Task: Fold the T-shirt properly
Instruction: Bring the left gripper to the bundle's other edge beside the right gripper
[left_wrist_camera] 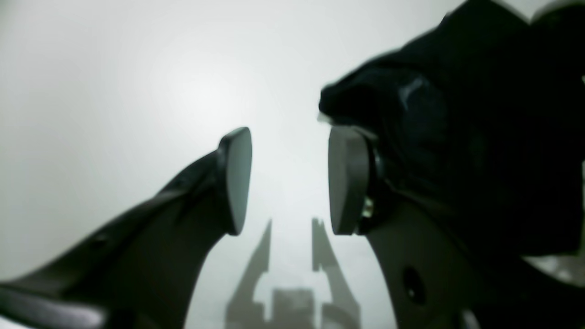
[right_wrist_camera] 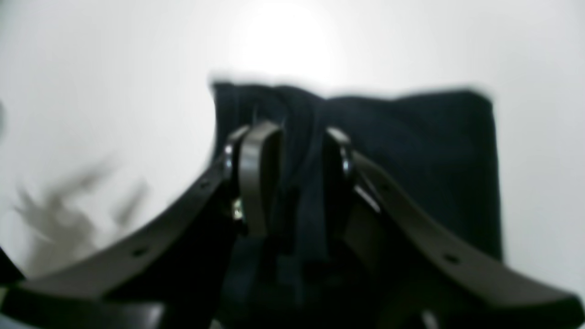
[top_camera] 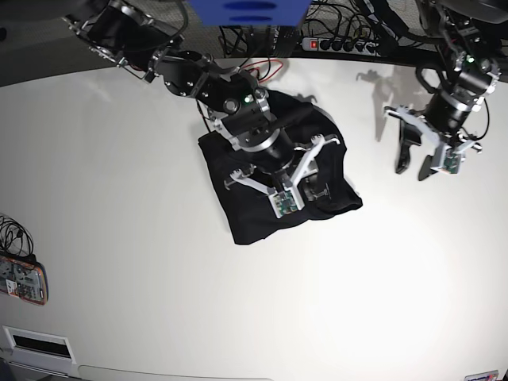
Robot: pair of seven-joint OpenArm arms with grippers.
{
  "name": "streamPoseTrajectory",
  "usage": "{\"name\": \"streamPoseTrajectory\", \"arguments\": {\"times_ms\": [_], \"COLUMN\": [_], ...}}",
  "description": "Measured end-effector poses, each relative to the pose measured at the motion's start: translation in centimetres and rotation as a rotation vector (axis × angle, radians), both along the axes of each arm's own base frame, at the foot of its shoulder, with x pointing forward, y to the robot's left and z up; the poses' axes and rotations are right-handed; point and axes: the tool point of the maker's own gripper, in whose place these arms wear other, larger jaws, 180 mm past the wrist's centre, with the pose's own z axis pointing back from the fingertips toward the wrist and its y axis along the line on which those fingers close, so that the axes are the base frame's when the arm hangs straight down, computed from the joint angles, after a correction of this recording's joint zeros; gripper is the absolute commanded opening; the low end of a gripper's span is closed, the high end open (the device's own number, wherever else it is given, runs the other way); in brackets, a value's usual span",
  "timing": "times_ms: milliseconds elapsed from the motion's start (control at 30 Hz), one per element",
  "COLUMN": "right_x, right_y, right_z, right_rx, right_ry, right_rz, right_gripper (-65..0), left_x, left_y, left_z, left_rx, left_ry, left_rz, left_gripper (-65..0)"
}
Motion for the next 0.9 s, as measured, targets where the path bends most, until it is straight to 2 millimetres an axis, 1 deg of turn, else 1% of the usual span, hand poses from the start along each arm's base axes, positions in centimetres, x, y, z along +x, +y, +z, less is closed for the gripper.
{"name": "streamPoseTrajectory", "arguments": {"times_ms": [33,100,167,200,233,300,333,367,467,567,633,700,767,800,867,900], "right_x": [0.2,1.6,4.4,5.9,7.0,7.6,7.5,7.1,7.0,7.4,7.8,8.5,9.1,9.1,8.6,8.3], "right_y": [0.0,-0.6,-2.0,-2.5,-2.5,-1.5,-0.8,0.0,0.8,0.6,0.9,1.0,0.3,-0.2,-1.0,-1.1], "right_z": [0.1,0.6,1.4,1.9,2.3,2.2,1.7,0.8,-1.6,-3.9,-4.8,-5.2,-6.5,-7.3,-8.8,-9.1], "right_rx": [0.012,0.000,-0.037,-0.056,-0.053,-0.047,-0.042,-0.049,-0.073,-0.118,-0.118,-0.123,-0.157,-0.177,-0.204,-0.209], "right_ry": [0.012,-0.013,-0.070,-0.104,-0.122,-0.111,-0.092,-0.062,0.010,0.043,0.043,0.028,0.039,0.053,0.090,0.100], "right_rz": [-0.001,-0.006,-0.030,-0.052,-0.068,-0.055,-0.039,-0.007,0.004,-0.005,-0.009,-0.015,-0.033,-0.041,-0.044,-0.044], "right_gripper": [-47.2,-47.2,-47.2,-47.2,-47.2,-47.2,-47.2,-47.2,-47.2,-47.2,-47.2,-47.2,-47.2,-47.2,-47.2,-47.2], "left_x": [-0.2,-0.9,-1.3,-1.3,-1.4,-1.6,-1.8,-2.0,-2.9,-2.8,-3.0,-2.9,-2.9,-2.8,-2.7,-2.8], "left_y": [-1.3,-4.3,-7.2,-8.2,-9.0,-10.2,-10.9,-11.5,-12.3,-12.1,-11.8,-11.8,-11.9,-11.9,-11.8,-11.6], "left_z": [-0.4,-1.2,-1.6,-1.9,-2.3,-2.8,-3.1,-3.4,-5.3,-6.7,-7.9,-8.5,-9.2,-9.4,-9.8,-10.0], "left_rx": [-0.019,-0.059,-0.098,-0.100,-0.086,-0.059,-0.053,-0.053,-0.031,-0.049,-0.053,-0.072,-0.104,-0.113,-0.130,-0.136], "left_ry": [0.014,0.039,0.057,0.065,0.075,0.088,0.096,0.105,0.165,0.196,0.234,0.238,0.234,0.233,0.227,0.229], "left_rz": [-0.035,-0.118,-0.194,-0.222,-0.251,-0.287,-0.310,-0.328,-0.364,-0.350,-0.339,-0.333,-0.324,-0.320,-0.314,-0.307], "left_gripper": [-38.5,-38.5,-38.5,-38.5,-38.5,-38.5,-38.5,-38.5,-38.5,-38.5,-38.5,-38.5,-38.5,-38.5,-38.5,-38.5]}}
